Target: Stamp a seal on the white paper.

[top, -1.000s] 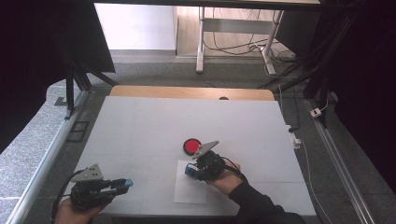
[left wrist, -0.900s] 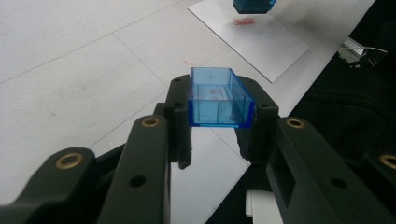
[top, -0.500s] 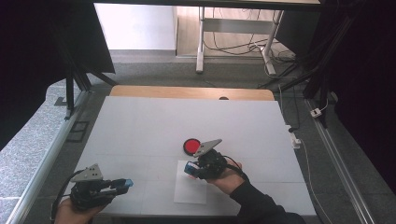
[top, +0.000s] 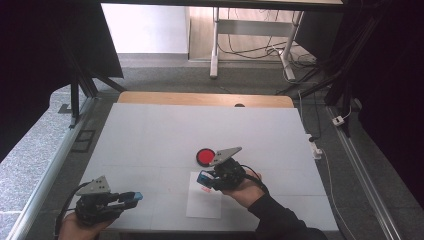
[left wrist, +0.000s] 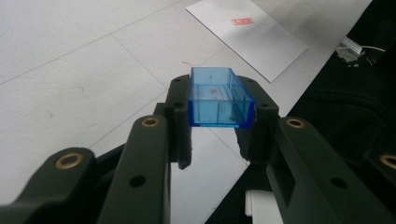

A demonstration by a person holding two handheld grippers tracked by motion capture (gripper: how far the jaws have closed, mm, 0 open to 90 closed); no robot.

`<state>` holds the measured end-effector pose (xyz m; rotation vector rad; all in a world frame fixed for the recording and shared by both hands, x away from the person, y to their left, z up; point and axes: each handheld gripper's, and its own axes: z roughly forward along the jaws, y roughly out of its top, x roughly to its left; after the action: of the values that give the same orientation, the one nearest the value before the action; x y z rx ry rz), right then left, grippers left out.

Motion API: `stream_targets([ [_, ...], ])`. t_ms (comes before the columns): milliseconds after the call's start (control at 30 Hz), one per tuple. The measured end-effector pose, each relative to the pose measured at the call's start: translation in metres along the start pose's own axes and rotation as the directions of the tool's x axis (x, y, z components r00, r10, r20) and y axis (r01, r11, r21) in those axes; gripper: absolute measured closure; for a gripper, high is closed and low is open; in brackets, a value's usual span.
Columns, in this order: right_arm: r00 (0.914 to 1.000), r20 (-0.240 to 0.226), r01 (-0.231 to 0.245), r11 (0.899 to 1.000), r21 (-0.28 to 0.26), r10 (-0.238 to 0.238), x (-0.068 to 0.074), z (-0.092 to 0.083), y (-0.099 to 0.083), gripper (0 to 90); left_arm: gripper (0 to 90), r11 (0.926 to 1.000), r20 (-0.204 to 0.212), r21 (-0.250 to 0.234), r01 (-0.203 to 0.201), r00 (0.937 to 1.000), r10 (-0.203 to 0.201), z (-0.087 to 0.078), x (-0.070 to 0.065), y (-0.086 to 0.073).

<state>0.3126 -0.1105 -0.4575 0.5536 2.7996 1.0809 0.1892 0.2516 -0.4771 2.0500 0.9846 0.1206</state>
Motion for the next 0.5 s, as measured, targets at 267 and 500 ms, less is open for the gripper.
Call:
stream_targets([
  [267, 1.0, -0.005, -0.008, 0.999, -0.033, 0.008, 0.0, -0.009, 0.003, 70.5, 68.0, 1.0, 0.007, 0.003, -0.001, 1.0, 0.001, 0.0, 0.0, 0.0],
  [500, 0.9999, -0.009, -0.011, 0.998, -0.057, 0.011, 0.001, -0.014, 0.005, 70.5, 68.0, 1.0, 0.01, 0.0, 0.002, 1.0, -0.002, 0.0, 0.001, 0.0],
])
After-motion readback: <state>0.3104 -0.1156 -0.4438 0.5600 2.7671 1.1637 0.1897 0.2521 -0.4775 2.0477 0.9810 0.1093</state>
